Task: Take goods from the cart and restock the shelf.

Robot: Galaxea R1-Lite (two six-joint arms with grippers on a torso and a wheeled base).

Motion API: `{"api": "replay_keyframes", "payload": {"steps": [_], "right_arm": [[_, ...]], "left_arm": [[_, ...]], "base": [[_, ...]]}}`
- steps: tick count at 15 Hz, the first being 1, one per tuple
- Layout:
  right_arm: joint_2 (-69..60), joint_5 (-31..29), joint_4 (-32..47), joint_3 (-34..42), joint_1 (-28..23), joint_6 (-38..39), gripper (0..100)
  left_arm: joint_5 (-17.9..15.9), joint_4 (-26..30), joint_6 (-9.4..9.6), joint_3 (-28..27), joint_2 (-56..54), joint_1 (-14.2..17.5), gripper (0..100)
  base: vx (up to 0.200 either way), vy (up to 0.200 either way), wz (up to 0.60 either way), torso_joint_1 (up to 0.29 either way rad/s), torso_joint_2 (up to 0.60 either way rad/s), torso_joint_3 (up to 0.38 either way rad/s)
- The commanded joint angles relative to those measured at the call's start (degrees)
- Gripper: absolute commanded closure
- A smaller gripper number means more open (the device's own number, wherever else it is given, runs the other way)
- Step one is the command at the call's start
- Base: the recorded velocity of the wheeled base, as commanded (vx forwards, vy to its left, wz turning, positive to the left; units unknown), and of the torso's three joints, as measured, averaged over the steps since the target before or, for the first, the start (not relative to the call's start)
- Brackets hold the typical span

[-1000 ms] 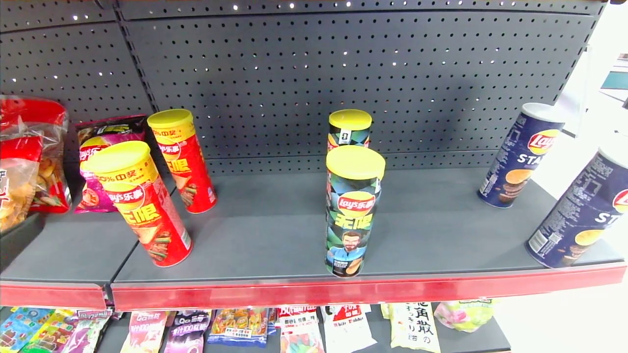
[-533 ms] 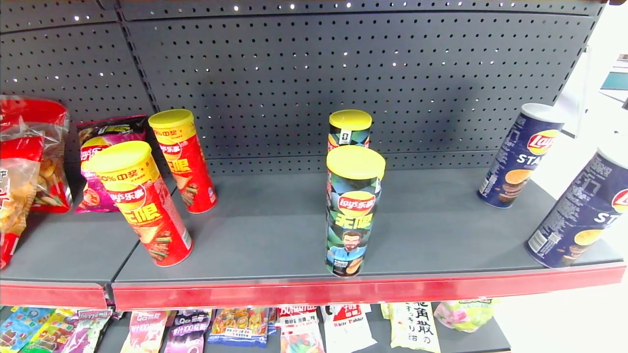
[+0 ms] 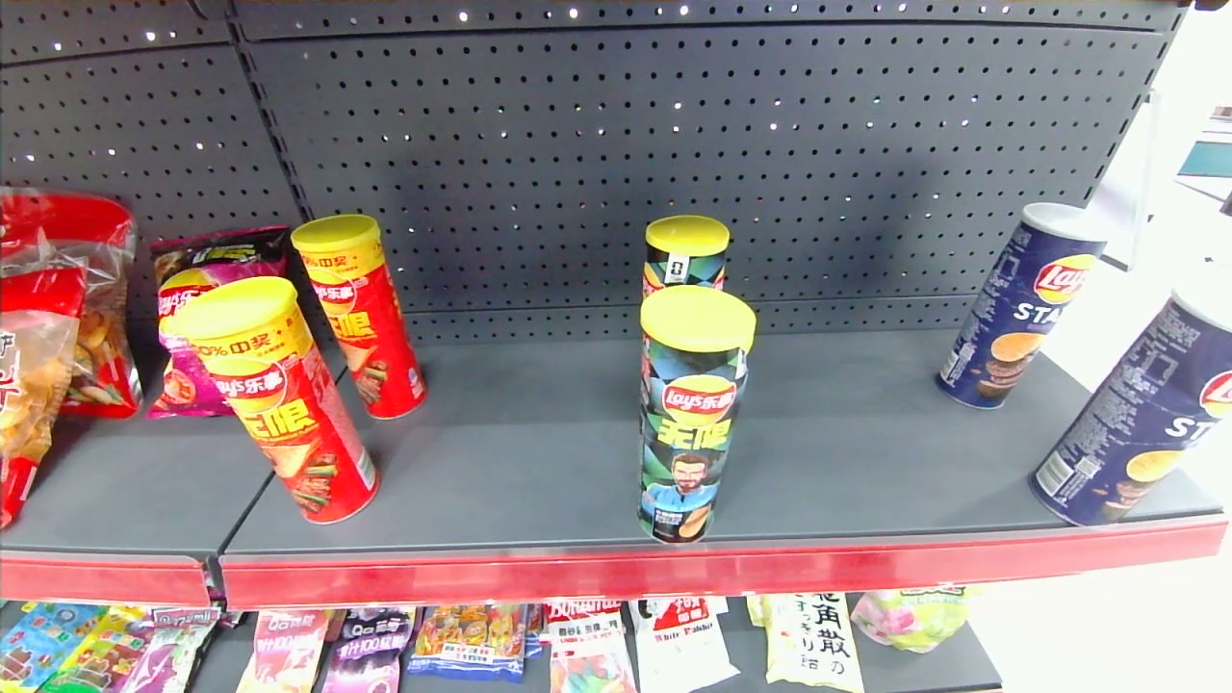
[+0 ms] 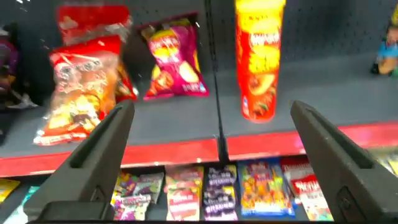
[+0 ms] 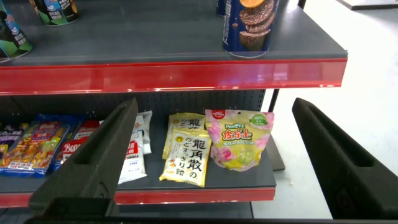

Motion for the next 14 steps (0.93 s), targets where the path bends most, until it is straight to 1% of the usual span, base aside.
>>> {"api": "replay_keyframes", "payload": {"steps": [1,2,3,5,6,7,8,9,10,11,12,14], "right_arm": [[0.0,0.0,0.0,0.0,0.0,0.0,0],[0.0,0.0,0.0,0.0,0.0,0.0,0],[0.0,0.0,0.0,0.0,0.0,0.0,0],[0.0,0.0,0.0,0.0,0.0,0.0,0],[0.0,0.0,0.0,0.0,0.0,0.0,0],[0.0,0.0,0.0,0.0,0.0,0.0,0],[0.0,0.0,0.0,0.0,0.0,0.0,0],[0.0,0.0,0.0,0.0,0.0,0.0,0],[0.0,0.0,0.0,0.0,0.0,0.0,0],[0.0,0.1,0.0,0.0,0.0,-0.4,0],[0.0,0.0,0.0,0.0,0.0,-0.4,0],[0.0,0.0,0.0,0.0,0.0,-0.1,0]], "left_arm": [[1.5,-0.4,-0.60,-0.5,0.2,0.0,0],[2.5,-1.5,-1.40,-0.2,0.2,0.0,0],[2.3,-1.8,-2.01,0.0,0.2,0.0,0],[1.6,-1.7,-1.92,-0.1,0.4,-0.2,0],[0.9,-1.6,-1.84,0.0,0.4,-0.3,0],[-1.5,-1.5,-1.92,0.2,0.2,-0.2,0],[-1.6,-1.3,-2.89,0.4,0.2,-0.3,0],[-1.6,-1.3,-4.30,1.1,0.2,-0.2,0],[-1.9,-1.5,-5.18,2.8,0.2,-0.2,0],[-0.9,-1.7,-5.18,4.9,0.2,-0.2,0],[-0.6,-1.7,-5.18,5.3,0.1,-0.2,0],[-0.5,-1.7,-6.67,7.3,0.2,-0.2,0]], "base": [[0.000,0.000,0.00,0.000,0.00,0.000],[0.000,0.000,0.00,0.000,0.00,0.000],[0.000,0.000,0.00,0.000,0.00,0.000],[0.000,0.000,0.00,0.000,0.00,0.000],[0.000,0.000,0.00,0.000,0.00,0.000],[0.000,0.000,0.00,0.000,0.00,0.000],[0.000,0.000,0.00,0.000,0.00,0.000],[0.000,0.000,0.00,0.000,0.00,0.000],[0.000,0.000,0.00,0.000,0.00,0.000],[0.000,0.000,0.00,0.000,0.00,0.000],[0.000,0.000,0.00,0.000,0.00,0.000],[0.000,0.000,0.00,0.000,0.00,0.000]]}}
